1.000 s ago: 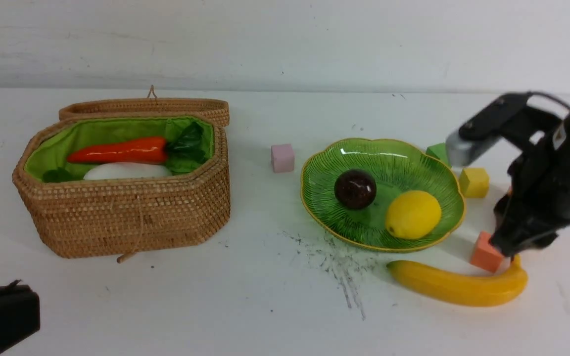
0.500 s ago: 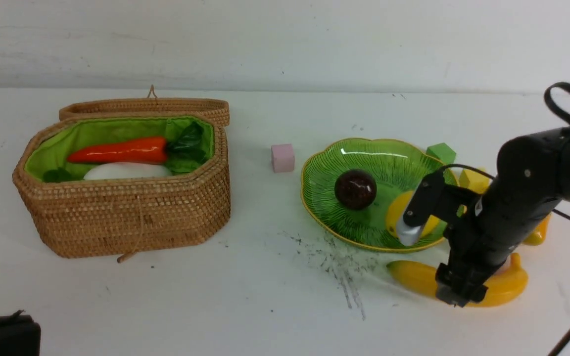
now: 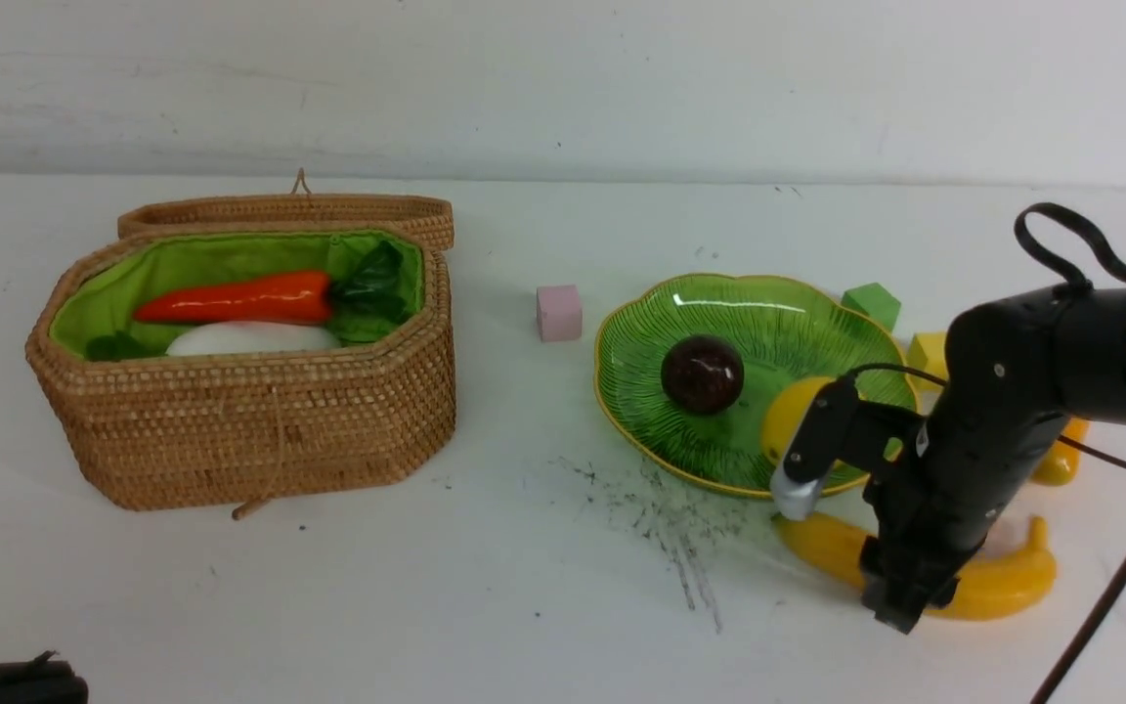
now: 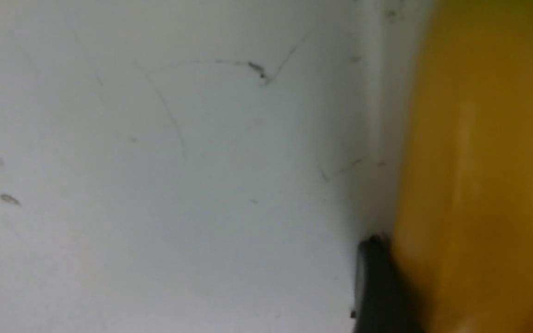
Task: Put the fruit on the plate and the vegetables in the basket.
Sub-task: Use the right arm to grab a banana and put it into the right plate
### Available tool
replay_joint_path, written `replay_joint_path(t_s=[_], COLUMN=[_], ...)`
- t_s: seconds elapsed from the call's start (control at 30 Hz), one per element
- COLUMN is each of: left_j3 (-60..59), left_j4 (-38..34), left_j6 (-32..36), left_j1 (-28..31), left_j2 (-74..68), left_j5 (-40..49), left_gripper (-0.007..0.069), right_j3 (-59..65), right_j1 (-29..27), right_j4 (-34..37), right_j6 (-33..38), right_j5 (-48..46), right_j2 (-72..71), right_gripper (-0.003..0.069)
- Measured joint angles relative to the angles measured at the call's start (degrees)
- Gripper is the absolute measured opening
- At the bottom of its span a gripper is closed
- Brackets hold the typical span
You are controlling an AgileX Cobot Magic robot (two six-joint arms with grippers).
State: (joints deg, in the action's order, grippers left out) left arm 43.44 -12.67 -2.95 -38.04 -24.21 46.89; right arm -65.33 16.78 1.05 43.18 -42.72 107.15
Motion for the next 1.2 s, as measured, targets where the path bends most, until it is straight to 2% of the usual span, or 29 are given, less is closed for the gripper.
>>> replay_joint_path(t_s=[0.17,0.3,0.4,0.5,0.67,0.83,0.97,1.2], left_j3=[0.0,0.0,0.0,0.0,0.0,0.0,0.0,0.0], left_j4=[-0.1,-0.1,-0.1,-0.1,-0.1,-0.2,-0.2,-0.2], left_j6=[0.0,0.0,0.0,0.0,0.0,0.0,0.0,0.0], left_j1=[0.0,0.0,0.0,0.0,0.0,0.0,0.0,0.0], left_j2=[0.0,0.0,0.0,0.0,0.0,0.0,0.0,0.0], left_j5=[0.4,0.9,0.9,0.6,-2.9,-4.8,-3.9,-3.3], left_gripper=[-0.0002,0.0,0.0002,0.0005,0.0006,0.0006,0.0006,0.0006], right_j3=[-0.2,0.0,-2.8,-7.8,-17.0,-26.7,-34.7,-43.3], right_j1=[0.1,0.1,0.1,1.0,3.7,5.3,5.2,5.2], right_j4=[-0.2,0.7,4.7,8.9,17.5,25.0,25.8,22.4], right_j6=[0.0,-1.3,-5.6,-10.2,-14.4,-16.7,-24.3,-31.4], right_j5=[-1.9,-8.3,-14.7,-17.0,-10.4,0.5,1.7,-0.2], right_j2=[-0.2,-2.2,-6.6,-9.9,-10.1,-1.4,8.6,16.7], right_gripper=[0.0312,0.0312,0.0312,0.0312,0.0312,0.0312,0.0312,0.0312])
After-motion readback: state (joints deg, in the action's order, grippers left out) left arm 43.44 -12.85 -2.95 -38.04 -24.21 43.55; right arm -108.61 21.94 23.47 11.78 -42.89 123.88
